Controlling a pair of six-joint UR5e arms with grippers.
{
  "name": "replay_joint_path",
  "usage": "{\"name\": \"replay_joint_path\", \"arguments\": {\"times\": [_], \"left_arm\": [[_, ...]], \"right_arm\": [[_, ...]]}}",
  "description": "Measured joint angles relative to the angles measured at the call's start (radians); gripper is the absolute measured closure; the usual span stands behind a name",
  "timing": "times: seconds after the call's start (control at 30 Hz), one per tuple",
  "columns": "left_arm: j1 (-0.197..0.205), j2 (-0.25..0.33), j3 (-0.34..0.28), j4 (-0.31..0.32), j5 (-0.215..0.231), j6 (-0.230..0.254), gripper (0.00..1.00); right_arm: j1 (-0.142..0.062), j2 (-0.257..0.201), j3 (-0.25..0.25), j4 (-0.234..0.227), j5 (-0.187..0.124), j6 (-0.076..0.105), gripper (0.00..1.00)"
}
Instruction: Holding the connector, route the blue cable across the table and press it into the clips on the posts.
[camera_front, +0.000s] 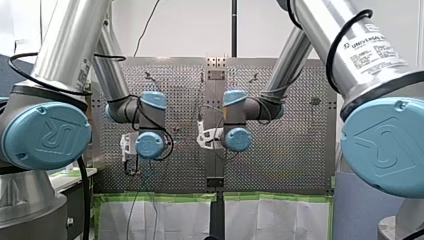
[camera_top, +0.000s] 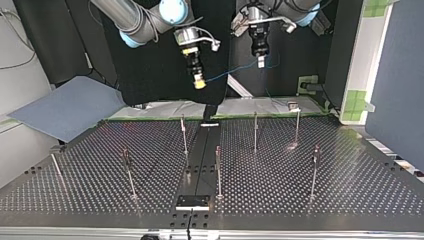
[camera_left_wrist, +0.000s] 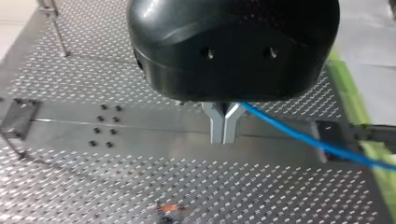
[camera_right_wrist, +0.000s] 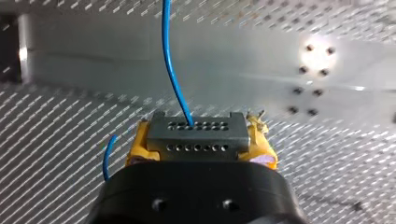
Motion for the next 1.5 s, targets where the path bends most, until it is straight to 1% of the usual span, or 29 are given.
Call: {"name": "replay_joint_path", "arguments": {"times": [0.13,0.3,0.37,0.47,0.63,0.73,0.93,1.13,1.23,1.37,1.5], "left_arm": [[0.013,0.035,0.029,-0.035,-0.017,0.001,1.0],[0.032,0.081,0.066,-0.081,-0.042,0.002,1.0],[0.04,0.103,0.079,-0.102,-0.061,0.003,1.0],[0.051,0.133,0.097,-0.133,-0.085,0.004,1.0],[0.067,0.182,0.126,-0.183,-0.11,0.001,1.0],[0.079,0.213,0.146,-0.213,-0.123,-0.003,1.0],[0.11,0.273,0.188,-0.273,-0.13,-0.009,1.0],[0.161,0.331,0.217,-0.331,-0.116,-0.006,1.0],[0.188,0.358,0.221,-0.358,-0.095,0.003,1.0],[0.232,0.397,0.225,-0.403,-0.052,0.001,1.0],[0.275,0.399,0.24,-0.429,-0.01,-0.006,1.0]], "right_arm": [[0.001,-0.045,-0.017,0.045,-0.045,0.001,1.0],[0.005,-0.093,-0.037,0.093,-0.085,0.005,1.0],[0.007,-0.114,-0.049,0.114,-0.101,0.013,1.0],[0.01,-0.143,-0.064,0.143,-0.117,0.025,1.0],[0.015,-0.188,-0.103,0.189,-0.149,0.037,1.0],[0.017,-0.203,-0.129,0.219,-0.161,0.048,1.0],[0.017,-0.208,-0.181,0.284,-0.173,0.065,1.0],[0.017,-0.199,-0.241,0.347,-0.181,0.075,1.0],[0.017,-0.184,-0.273,0.381,-0.187,0.076,1.0],[0.021,-0.159,-0.315,0.418,-0.197,0.078,1.0],[0.03,-0.13,-0.352,0.449,-0.202,0.08,1.0]]}}
